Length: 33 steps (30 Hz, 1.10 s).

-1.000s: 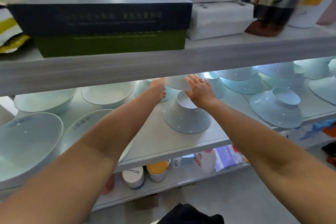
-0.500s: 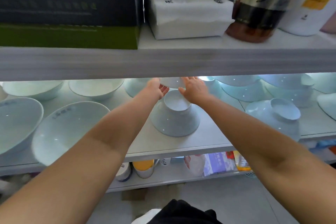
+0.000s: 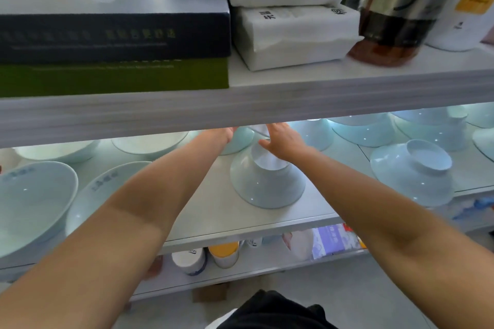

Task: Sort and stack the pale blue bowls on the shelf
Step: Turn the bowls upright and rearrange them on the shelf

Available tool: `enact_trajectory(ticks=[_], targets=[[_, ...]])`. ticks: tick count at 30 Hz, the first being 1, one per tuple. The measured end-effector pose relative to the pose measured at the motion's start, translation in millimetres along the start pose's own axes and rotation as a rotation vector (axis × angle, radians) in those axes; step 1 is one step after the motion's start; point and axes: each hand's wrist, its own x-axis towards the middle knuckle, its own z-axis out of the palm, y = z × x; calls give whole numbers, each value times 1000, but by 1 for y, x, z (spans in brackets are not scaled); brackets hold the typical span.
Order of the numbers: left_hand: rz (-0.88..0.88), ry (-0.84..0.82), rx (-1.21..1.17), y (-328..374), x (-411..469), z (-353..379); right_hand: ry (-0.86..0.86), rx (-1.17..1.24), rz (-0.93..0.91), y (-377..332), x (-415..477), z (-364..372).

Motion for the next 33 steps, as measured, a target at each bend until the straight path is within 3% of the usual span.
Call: enact_trajectory(ticks=[2, 4, 6, 10, 12, 14, 16, 20, 26, 33], targets=[[59, -8, 143, 2, 14, -13, 12, 9, 29, -2, 1, -3], [-10, -83, 153, 0, 44, -24, 19, 4, 39, -1, 1, -7], [83, -44, 127, 10, 21, -17, 33, -14, 39, 0, 0, -10], [63, -111, 266, 19, -13, -6, 44, -13, 83, 6, -6, -15], [31, -128, 227, 26, -29, -1, 44, 19, 98, 8, -11, -15], [123, -253, 225, 25, -31, -1, 62, 55, 102, 10, -18, -15], [169, -251, 95, 23, -35, 2, 98, 98, 109, 15, -25, -13], [217, -316, 245, 10, -36, 10, 187, 103, 77, 33, -41, -11], [131, -384, 263, -11, -52, 31, 331, 119, -2, 59, -70, -8], [101, -398, 368, -34, -67, 57, 420, 196, 68, 82, -102, 4]])
